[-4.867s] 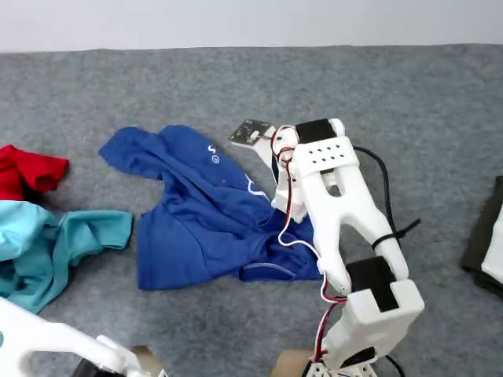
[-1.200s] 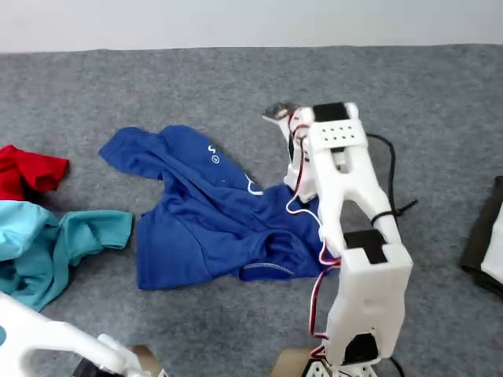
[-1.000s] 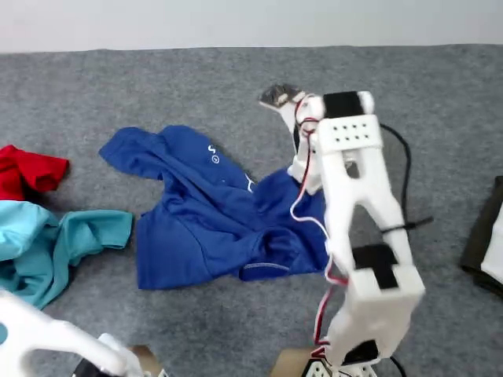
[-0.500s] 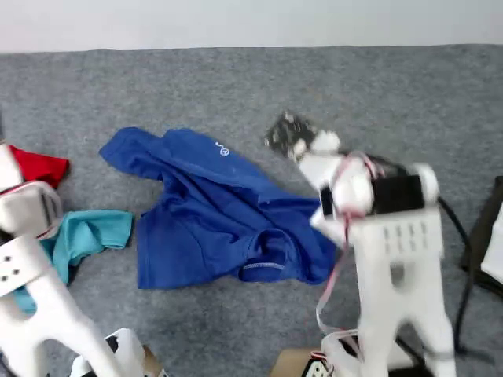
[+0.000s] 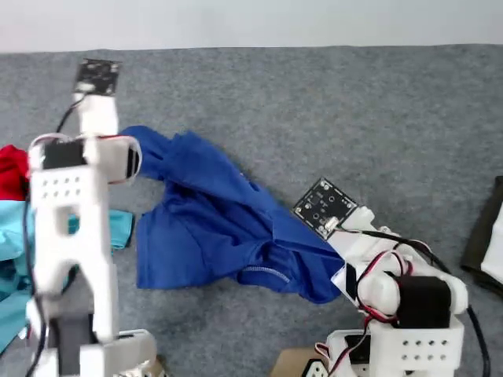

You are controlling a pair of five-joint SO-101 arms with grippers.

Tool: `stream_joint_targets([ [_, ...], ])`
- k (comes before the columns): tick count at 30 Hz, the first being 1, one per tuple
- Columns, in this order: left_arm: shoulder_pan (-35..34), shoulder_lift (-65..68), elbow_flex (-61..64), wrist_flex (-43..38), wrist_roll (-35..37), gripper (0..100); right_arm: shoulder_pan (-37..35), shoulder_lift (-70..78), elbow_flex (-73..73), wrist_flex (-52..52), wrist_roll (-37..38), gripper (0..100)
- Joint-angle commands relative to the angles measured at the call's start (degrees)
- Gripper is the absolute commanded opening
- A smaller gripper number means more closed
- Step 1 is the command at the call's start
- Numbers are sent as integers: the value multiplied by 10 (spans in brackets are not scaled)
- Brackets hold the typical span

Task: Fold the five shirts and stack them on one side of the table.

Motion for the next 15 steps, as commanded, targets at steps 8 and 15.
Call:
stream_joint_targets([
  [8, 26, 269, -298, 155, -1, 266, 7, -7, -4, 25, -42, 10],
  [15, 25, 428, -482, 225, -12, 278, 7, -10, -4, 25, -70, 10],
])
